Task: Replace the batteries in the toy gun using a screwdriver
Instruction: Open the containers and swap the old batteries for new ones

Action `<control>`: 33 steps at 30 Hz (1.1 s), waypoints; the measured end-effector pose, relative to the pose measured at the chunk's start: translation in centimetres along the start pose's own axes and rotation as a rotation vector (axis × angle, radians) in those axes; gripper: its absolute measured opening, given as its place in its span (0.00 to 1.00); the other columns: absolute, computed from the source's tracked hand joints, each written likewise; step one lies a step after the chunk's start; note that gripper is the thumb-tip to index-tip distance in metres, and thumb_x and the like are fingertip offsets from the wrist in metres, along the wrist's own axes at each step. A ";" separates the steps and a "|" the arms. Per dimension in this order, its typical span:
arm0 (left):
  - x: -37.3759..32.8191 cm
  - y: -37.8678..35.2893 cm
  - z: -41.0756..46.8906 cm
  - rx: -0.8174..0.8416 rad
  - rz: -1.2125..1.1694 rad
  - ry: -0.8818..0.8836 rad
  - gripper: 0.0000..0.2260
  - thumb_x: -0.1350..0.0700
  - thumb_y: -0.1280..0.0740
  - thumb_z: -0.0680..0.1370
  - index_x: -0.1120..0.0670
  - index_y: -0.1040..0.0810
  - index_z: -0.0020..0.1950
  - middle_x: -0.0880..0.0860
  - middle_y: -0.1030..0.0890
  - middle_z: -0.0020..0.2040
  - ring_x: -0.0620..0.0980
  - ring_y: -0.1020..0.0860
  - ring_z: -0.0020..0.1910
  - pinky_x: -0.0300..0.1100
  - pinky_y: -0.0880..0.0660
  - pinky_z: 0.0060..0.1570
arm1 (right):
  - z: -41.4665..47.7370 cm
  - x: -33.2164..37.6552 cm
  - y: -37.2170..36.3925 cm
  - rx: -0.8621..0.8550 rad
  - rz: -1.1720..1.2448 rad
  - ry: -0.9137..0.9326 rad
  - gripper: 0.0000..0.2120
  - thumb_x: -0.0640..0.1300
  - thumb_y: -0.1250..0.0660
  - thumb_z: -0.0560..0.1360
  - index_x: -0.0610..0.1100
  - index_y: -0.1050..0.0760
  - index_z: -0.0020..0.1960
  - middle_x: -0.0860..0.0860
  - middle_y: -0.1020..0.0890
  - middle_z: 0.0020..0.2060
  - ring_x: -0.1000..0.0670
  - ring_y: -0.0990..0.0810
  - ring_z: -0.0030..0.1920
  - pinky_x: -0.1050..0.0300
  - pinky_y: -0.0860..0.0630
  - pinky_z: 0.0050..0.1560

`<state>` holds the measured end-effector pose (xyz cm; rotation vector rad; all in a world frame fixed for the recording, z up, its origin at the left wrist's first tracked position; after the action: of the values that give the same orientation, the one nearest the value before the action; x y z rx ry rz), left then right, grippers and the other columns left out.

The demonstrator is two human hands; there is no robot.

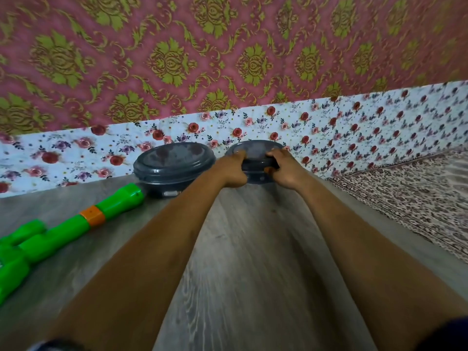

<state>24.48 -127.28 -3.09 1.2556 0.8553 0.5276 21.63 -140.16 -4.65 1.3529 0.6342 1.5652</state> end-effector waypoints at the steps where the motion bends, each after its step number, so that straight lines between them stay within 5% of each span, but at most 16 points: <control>1: 0.2 0.0 0.3 -0.005 -0.004 -0.003 0.26 0.62 0.37 0.75 0.57 0.41 0.72 0.64 0.25 0.57 0.59 0.25 0.50 0.50 0.26 0.49 | 0.2 0.0 -0.1 0.005 0.004 -0.002 0.24 0.41 0.38 0.77 0.41 0.38 0.71 0.41 0.35 0.69 0.41 0.37 0.70 0.47 0.38 0.71; 6: 0.2 1.0 -0.6 -0.035 -0.100 -0.071 0.24 0.64 0.38 0.76 0.57 0.38 0.72 0.61 0.28 0.64 0.58 0.26 0.59 0.44 0.29 0.51 | -0.3 0.4 0.5 0.001 -0.126 -0.012 0.29 0.44 0.38 0.76 0.43 0.43 0.74 0.45 0.43 0.75 0.44 0.47 0.75 0.46 0.49 0.75; 9: 3.1 5.4 -2.3 -0.312 -0.150 -0.030 0.22 0.58 0.36 0.77 0.57 0.33 0.70 0.59 0.28 0.68 0.59 0.26 0.62 0.44 0.31 0.59 | -2.0 3.0 2.4 -0.227 -0.097 0.179 0.24 0.42 0.37 0.76 0.42 0.35 0.71 0.44 0.32 0.69 0.44 0.35 0.70 0.53 0.41 0.70; 11: 7.4 7.7 -3.5 -0.444 -0.102 0.128 0.21 0.52 0.35 0.74 0.58 0.28 0.66 0.60 0.24 0.64 0.60 0.25 0.59 0.46 0.29 0.58 | -2.7 4.9 2.2 -0.225 0.046 0.243 0.20 0.41 0.36 0.75 0.41 0.30 0.67 0.43 0.23 0.62 0.45 0.26 0.62 0.53 0.31 0.66; 16: 16.7 8.6 -6.3 -0.421 -0.074 0.518 0.22 0.50 0.36 0.78 0.61 0.29 0.67 0.62 0.28 0.68 0.61 0.30 0.66 0.48 0.32 0.61 | -2.8 9.5 -2.1 0.087 0.384 0.021 0.19 0.50 0.39 0.78 0.37 0.29 0.63 0.43 0.22 0.57 0.45 0.25 0.60 0.55 0.31 0.57; 21: 20.9 7.5 -6.7 -0.318 -0.156 0.636 0.27 0.43 0.39 0.79 0.64 0.31 0.67 0.64 0.28 0.66 0.61 0.28 0.63 0.47 0.29 0.57 | -1.1 12.0 -6.6 0.140 0.698 -0.254 0.32 0.59 0.40 0.76 0.40 0.37 0.72 0.44 0.33 0.71 0.43 0.33 0.69 0.51 0.35 0.66; 26: 21.6 7.1 -6.3 -0.392 -0.362 0.627 0.23 0.46 0.34 0.76 0.64 0.26 0.59 0.62 0.20 0.51 0.55 0.21 0.41 0.45 0.23 0.44 | -0.1 13.0 -8.8 0.133 0.967 -0.397 0.36 0.56 0.34 0.73 0.39 0.42 0.73 0.45 0.36 0.72 0.44 0.34 0.70 0.52 0.35 0.65; 30: 21.4 8.5 -6.7 -0.527 -0.389 0.602 0.24 0.43 0.31 0.72 0.64 0.22 0.54 0.61 0.18 0.51 0.58 0.20 0.51 0.43 0.26 0.44 | 0.2 13.4 -8.1 0.071 1.002 -0.424 0.36 0.55 0.31 0.72 0.38 0.39 0.72 0.44 0.34 0.71 0.43 0.32 0.69 0.51 0.32 0.62; 33: 20.1 10.3 -7.8 -0.594 -0.459 0.551 0.19 0.45 0.29 0.71 0.61 0.23 0.44 0.62 0.19 0.44 0.60 0.20 0.49 0.43 0.30 0.38 | -0.2 13.9 -6.2 0.046 0.992 -0.405 0.38 0.57 0.32 0.72 0.39 0.41 0.73 0.44 0.35 0.71 0.42 0.32 0.69 0.50 0.32 0.62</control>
<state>31.32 -104.71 0.89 0.3447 1.2835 0.6970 24.15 -125.13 -3.55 2.1110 -0.3327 1.9033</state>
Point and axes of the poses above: each hand's wrist, its own z-axis towards the middle knuckle, its own y-axis out of the back of the hand, x = y × z, the point moved 6 cm from there along z, towards the middle knuckle
